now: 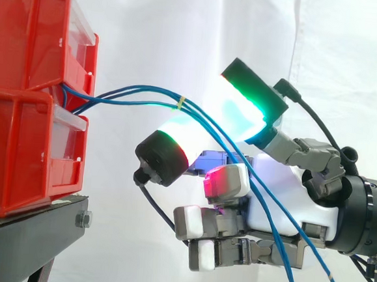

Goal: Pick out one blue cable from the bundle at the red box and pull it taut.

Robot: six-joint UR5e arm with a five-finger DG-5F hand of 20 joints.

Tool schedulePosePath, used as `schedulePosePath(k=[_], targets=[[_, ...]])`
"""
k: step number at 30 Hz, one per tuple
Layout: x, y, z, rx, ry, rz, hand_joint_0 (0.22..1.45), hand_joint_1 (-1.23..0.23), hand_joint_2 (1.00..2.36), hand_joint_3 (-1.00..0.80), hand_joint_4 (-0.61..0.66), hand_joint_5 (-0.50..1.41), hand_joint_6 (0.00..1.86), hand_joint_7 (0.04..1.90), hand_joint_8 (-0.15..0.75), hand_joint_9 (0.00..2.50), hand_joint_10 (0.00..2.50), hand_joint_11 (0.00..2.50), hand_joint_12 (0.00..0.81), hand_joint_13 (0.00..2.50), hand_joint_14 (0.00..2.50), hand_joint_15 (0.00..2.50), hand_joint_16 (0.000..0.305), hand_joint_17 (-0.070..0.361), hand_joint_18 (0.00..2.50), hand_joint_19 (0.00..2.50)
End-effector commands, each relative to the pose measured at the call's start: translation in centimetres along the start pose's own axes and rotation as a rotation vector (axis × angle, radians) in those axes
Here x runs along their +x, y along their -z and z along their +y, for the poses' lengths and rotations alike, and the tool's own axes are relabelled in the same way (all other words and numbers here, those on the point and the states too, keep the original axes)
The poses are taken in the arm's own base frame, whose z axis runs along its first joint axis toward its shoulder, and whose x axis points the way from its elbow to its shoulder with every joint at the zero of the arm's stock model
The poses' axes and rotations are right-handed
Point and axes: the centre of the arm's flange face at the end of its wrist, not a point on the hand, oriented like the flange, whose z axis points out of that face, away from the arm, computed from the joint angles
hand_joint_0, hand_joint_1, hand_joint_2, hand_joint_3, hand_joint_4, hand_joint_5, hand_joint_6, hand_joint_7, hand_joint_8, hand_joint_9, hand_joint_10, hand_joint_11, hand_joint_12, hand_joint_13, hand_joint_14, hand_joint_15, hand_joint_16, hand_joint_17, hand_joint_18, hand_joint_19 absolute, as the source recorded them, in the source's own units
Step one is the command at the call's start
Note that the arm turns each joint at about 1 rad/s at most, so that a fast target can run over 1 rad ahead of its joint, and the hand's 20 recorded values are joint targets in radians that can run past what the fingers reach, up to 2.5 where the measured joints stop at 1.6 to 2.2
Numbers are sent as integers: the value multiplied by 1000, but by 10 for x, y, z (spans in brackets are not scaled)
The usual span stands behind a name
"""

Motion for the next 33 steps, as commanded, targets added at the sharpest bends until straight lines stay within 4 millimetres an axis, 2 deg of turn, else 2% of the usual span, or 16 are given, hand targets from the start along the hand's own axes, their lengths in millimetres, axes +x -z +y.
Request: schedulePosePath(k=[1,8,12,15,19,24,25,27,30,31,33], targets=[[0,0,0,1,0,1,595,-828,1021,-226,11,-98,908,989,266,1317,23,645,338,1013,21,560,45,102,828,693],[0,0,1,-1,0,-1,595,-860,1018,-112,-9,-75,923,948,297,1394,21,619,367,1071,20,542,52,116,911,656],[1,0,-1,1,0,1,590,-862,1015,-87,0,-60,913,995,302,1424,23,615,380,1094,20,529,55,124,945,646],[1,0,1,-2,0,1,572,-814,1006,-105,6,-51,906,1009,324,1455,22,587,406,1128,18,516,62,140,1004,625],[1,0,1,-4,0,1,545,-675,1032,-113,18,-49,897,1026,339,1453,18,543,432,1123,19,501,68,152,1023,614],[1,-1,0,-4,0,1,540,-658,1044,-106,-1,-49,894,1030,335,1443,18,542,430,1119,17,502,68,152,1015,617],[1,-1,0,-4,0,1,533,-649,1065,-105,-11,-48,892,1042,336,1444,18,543,429,1119,16,499,68,152,1011,623],[1,-1,2,-5,0,2,503,-607,1211,-141,-19,-45,890,1036,331,1451,18,528,431,1124,18,497,69,154,1020,617],[1,0,1,-1,0,1,491,-580,1270,-150,-29,-42,886,1051,323,1458,18,525,431,1126,16,495,68,154,1020,616],[1,-1,1,-2,0,1,474,-497,1390,-185,-31,-41,884,1037,318,1461,17,514,430,1128,17,490,69,155,1023,615],[0,0,0,1,0,-1,474,-446,1394,-181,-27,-39,877,1030,319,1472,17,498,432,1127,18,496,69,155,1022,615]])
